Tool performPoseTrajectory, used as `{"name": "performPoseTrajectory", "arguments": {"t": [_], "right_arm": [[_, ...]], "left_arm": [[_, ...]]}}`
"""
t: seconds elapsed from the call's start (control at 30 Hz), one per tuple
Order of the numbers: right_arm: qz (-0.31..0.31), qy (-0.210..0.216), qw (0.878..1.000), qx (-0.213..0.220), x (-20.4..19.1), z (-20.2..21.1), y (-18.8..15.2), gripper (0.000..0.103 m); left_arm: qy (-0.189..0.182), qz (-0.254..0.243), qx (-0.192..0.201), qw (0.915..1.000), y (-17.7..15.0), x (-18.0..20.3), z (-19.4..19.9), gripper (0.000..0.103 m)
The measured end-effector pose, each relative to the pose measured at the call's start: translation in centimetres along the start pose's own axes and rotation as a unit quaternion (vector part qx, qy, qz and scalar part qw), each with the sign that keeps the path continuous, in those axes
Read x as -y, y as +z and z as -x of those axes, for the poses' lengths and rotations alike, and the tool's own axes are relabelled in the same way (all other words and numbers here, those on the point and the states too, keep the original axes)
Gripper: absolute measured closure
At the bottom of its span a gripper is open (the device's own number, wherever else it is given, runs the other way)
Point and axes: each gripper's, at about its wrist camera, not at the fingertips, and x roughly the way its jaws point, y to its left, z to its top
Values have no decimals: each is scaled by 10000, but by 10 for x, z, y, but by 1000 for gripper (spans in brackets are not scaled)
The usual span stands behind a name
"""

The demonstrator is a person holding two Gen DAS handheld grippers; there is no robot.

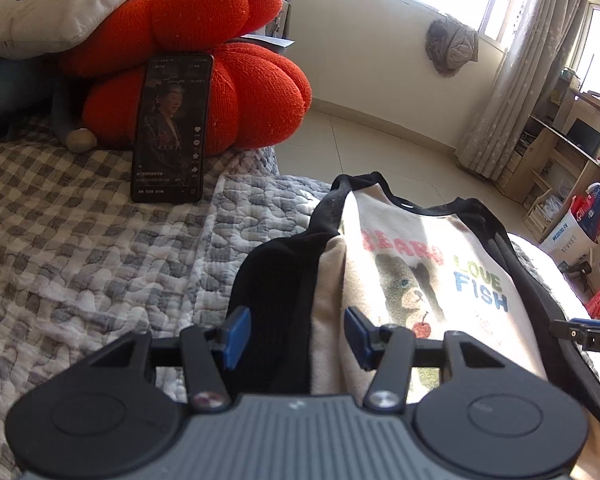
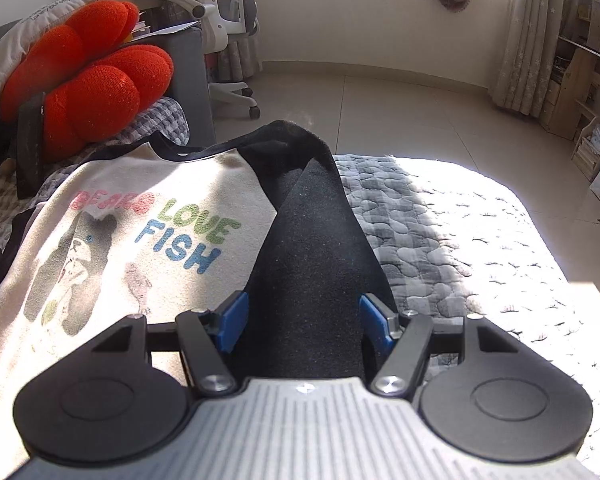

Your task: Fold clothes

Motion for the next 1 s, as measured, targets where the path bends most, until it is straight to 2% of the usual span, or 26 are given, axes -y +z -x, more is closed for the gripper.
{"name": "performPoseTrajectory", "arguments": {"t": [0.2, 0.4, 0.47, 0.53, 0.57, 0.63, 0.77, 0.87, 1.0], "right_arm": [[-165, 4, 9998, -126, 10, 12, -16, 37], [-346, -64, 9991, -243, 21, 17, -29, 37], [-399, -66, 9988, -267, 23, 18, -32, 37], [-443, -59, 9986, -282, 25, 18, -34, 37], [-450, -60, 9986, -282, 26, 18, -35, 37], [-457, -65, 9985, -278, 26, 18, -36, 37], [-423, -84, 9987, -272, 25, 19, -36, 37], [-416, -86, 9987, -267, 26, 19, -34, 37], [-416, -96, 9987, -266, 26, 18, -34, 37]], "left_arm": [[217, 223, -179, 9994, -12, -27, 9, 50], [46, 346, -400, 9986, -25, -36, 8, 54], [94, 216, -405, 9989, -28, -34, 9, 62], [159, 36, -424, 9990, -30, -31, 10, 81], [146, -32, -433, 9989, -30, -29, 10, 85], [129, -174, -466, 9987, -31, -27, 12, 99], [149, -213, -425, 9988, -25, -30, 16, 99], [433, -297, -196, 9984, -15, -34, 21, 99], [615, -232, 27, 9978, 3, -47, 23, 99]]}}
